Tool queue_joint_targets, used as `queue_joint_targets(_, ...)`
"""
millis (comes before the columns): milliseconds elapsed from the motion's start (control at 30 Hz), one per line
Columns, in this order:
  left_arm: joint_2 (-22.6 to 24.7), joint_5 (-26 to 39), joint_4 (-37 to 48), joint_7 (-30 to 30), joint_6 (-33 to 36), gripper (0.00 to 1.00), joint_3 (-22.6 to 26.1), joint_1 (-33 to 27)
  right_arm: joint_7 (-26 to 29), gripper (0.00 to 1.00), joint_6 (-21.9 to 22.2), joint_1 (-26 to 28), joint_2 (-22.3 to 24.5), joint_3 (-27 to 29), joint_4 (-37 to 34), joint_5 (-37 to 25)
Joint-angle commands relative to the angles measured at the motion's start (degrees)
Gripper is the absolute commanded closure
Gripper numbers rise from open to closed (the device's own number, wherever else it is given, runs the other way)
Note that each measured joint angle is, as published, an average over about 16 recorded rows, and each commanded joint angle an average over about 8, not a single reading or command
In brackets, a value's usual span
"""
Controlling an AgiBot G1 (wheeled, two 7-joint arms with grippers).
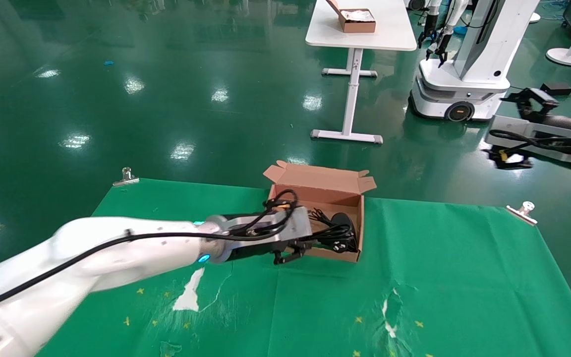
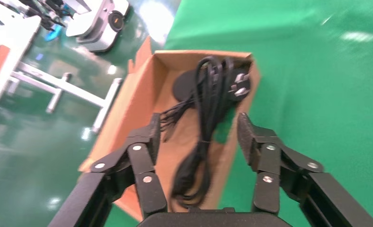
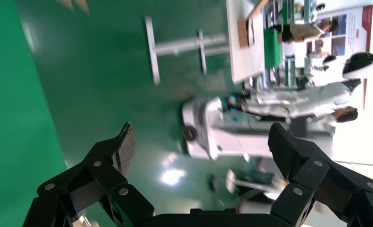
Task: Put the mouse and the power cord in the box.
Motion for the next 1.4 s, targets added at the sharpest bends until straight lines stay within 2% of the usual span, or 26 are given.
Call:
queue_joint_targets(33,-1.4,-0.9,-1.4,-1.0,1.8,0.00,-1.8,1.0,2.4,0.00,-1.8,-1.5,0.8,0.8,2.4,1.3)
queue_joint_targets(1400,-31.3,-20.5,-30.6,-22.5,39.1,0.00,-40.0,22.7,52.8,0.00,-39.9,-33.1,17.2,17.7,52.2,27.7)
